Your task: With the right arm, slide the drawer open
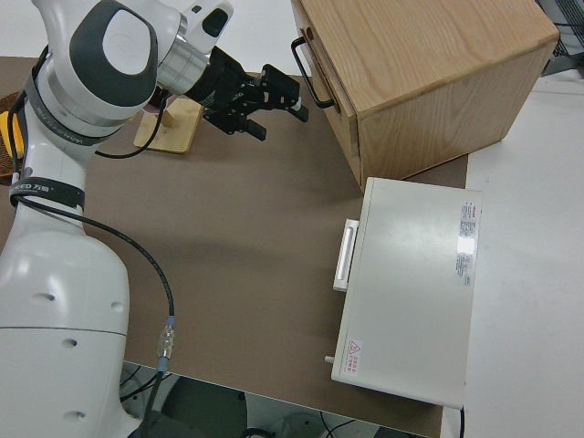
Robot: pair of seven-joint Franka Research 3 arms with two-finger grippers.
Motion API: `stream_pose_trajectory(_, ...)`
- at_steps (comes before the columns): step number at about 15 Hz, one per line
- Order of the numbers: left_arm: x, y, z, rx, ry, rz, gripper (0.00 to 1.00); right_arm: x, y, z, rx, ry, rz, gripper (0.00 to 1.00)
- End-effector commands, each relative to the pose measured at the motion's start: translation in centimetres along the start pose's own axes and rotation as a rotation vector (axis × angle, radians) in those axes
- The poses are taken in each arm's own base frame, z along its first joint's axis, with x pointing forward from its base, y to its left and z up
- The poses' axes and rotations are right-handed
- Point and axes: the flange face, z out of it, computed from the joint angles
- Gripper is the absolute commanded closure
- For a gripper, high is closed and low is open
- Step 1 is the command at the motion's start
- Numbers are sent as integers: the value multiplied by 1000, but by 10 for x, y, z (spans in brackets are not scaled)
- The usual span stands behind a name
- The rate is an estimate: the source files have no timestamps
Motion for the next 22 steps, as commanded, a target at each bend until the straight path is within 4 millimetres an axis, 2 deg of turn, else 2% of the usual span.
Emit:
stream_pose_trajectory(1, 4, 0, -2, 17, 8, 7, 2, 17, -29, 9, -149, 54, -21, 13)
stream_pose_trajectory(6, 4, 0, -2, 17, 8, 7, 2, 40, -57, 34, -309, 146, -101, 13)
stream_pose_trajectory(10, 4, 0, -2, 17, 8, 7, 5, 56, -77, 44, -421, 252, -180, 13)
stream_pose_trajectory(17, 4, 0, -2, 18, 8, 7, 2, 78, -117, 86, -580, 352, -218, 17)
stream_pose_trajectory(22, 4, 0, -2, 17, 8, 7, 5, 90, -138, 105, -717, 405, -270, 23)
